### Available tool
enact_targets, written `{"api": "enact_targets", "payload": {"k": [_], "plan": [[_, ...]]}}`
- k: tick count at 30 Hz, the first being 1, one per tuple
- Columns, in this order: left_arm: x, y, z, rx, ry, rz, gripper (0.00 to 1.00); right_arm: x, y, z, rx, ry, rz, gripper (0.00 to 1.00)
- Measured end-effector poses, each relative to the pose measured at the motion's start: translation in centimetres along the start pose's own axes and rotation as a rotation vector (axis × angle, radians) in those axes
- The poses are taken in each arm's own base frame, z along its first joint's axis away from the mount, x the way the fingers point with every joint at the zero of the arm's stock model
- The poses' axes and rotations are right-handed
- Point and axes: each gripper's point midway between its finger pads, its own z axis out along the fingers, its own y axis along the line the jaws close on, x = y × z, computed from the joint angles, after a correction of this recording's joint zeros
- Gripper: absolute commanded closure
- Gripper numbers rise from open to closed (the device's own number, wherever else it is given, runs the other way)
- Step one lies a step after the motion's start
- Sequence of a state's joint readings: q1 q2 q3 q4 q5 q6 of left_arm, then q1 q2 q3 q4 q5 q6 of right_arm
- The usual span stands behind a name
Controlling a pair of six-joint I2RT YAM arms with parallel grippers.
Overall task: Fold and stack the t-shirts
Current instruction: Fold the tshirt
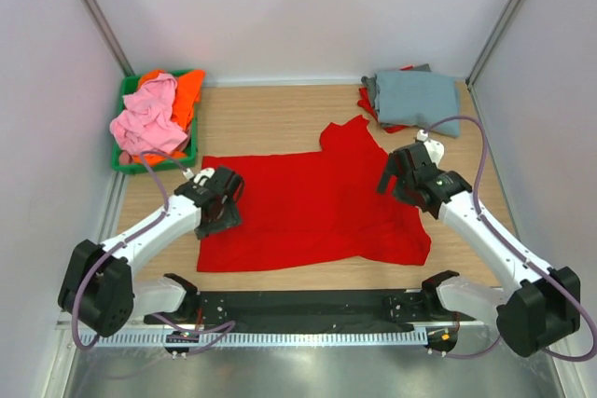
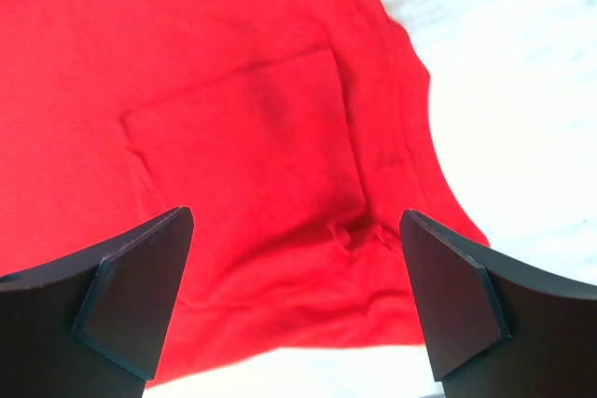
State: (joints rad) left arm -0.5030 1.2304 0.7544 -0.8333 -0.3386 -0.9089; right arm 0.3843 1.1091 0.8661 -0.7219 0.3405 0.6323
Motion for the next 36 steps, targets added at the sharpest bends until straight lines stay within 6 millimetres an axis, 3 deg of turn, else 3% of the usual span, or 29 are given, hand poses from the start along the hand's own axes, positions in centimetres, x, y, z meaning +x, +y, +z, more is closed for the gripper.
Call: {"api": "enact_targets", "payload": {"k": [6,14,17,18,20,24,26,31,33,34,36], "plan": [[0.5,0.9,1.1,-0.034,-0.009,0.007,0.36,1.2,-0.3,-1.1,-0.032,0.024,-0.003,0.0],[0.6,1.0,2.9,-0.076,-0.021,0.017,0.37,3.4,-0.3,-0.6,-0.055,0.095,-0.01,0.0],[0.7,1.1,3.6,-0.098,-0.02,0.022,0.47,4.0,-0.3,-0.7,-0.068,0.108,-0.007,0.0],[0.6,1.0,3.8,-0.1,-0.022,0.022,0.59,4.0,-0.2,-0.7,-0.074,0.109,-0.005,0.0],[0.4,0.6,4.1,-0.093,-0.032,0.015,0.68,4.3,0.0,-0.9,-0.088,0.109,-0.002,0.0],[0.1,0.2,4.2,-0.083,-0.043,0.011,0.95,5.1,0.4,-1.4,-0.104,0.108,0.0,0.0],[0.1,0.2,4.1,-0.082,-0.044,0.011,1.0,5.7,0.6,-1.5,-0.101,0.11,-0.009,0.0],[-0.3,0.4,3.1,-0.06,-0.064,0.001,1.0,7.3,1.1,-1.6,-0.095,0.124,-0.023,0.0],[-0.5,0.5,2.4,-0.047,-0.074,-0.005,0.93,7.5,0.9,-1.5,-0.083,0.122,-0.019,0.0],[-0.5,0.6,2.1,-0.042,-0.078,-0.007,0.82,7.4,0.7,-1.5,-0.071,0.117,-0.016,0.0],[-0.6,0.8,1.6,-0.038,-0.08,-0.012,0.8,7.4,0.5,-1.5,-0.061,0.112,-0.015,0.0]]}}
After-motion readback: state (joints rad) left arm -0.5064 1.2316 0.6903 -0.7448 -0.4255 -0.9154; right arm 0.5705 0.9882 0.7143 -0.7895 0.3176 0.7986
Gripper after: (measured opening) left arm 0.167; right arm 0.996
